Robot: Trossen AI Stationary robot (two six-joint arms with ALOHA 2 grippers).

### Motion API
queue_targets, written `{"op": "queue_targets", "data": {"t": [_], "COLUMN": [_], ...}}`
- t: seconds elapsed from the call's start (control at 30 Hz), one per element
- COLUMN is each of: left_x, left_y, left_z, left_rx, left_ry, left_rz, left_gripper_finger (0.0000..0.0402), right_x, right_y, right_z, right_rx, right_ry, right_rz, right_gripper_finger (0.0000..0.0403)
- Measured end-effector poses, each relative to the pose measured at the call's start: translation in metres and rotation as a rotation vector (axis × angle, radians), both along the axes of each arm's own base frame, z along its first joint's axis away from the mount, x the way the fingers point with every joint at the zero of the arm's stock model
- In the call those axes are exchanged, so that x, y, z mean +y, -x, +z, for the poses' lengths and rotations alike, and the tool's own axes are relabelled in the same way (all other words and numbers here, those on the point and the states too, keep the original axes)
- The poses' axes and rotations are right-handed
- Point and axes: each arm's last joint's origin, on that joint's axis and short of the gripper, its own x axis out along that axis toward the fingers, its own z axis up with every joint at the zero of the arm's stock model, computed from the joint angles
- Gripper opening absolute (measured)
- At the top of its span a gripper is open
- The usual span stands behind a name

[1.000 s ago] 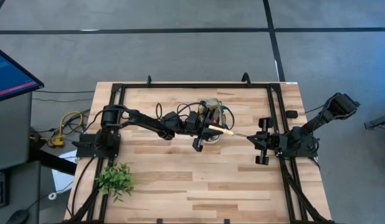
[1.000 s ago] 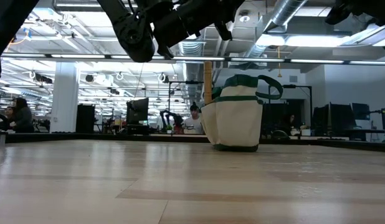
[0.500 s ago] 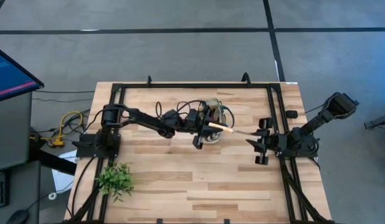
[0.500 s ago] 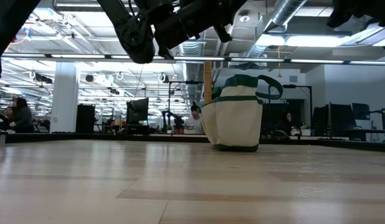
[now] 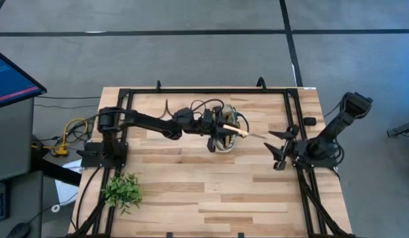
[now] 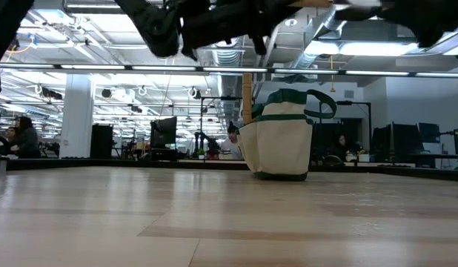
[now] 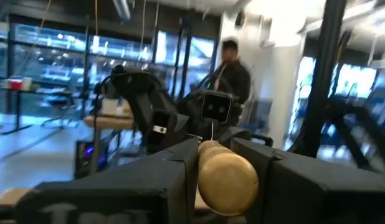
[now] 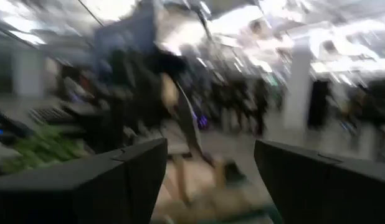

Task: Pick & Place Garden tools in Gardening bag
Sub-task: Put the brown trowel into the gardening bag

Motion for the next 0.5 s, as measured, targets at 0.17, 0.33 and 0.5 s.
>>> {"op": "queue_targets", "data": {"t": [0.17, 0.33, 0.5], "left_x": [0.004, 0.013, 0.028], "left_y": [0.021, 0.048, 0.068], "left_z": [0.034, 0.064, 0.078], "left_rx": [0.14, 0.244, 0.305], "left_ry": [-0.086, -0.14, -0.131], "left_rz": [0.08, 0.195, 0.248], "left_gripper_finger": [0.006, 0.0059, 0.0059], "right_x": [0.002, 0.006, 0.011], "right_y": [0.014, 0.023, 0.031], "right_z": [-0.002, -0.003, -0.001], "right_rx": [0.148, 0.202, 0.186], "right_ry": [-0.112, -0.172, -0.215], "right_rz": [-0.114, -0.103, -0.013], "right_gripper_finger": [0.0221, 0.0197, 0.0171]}}
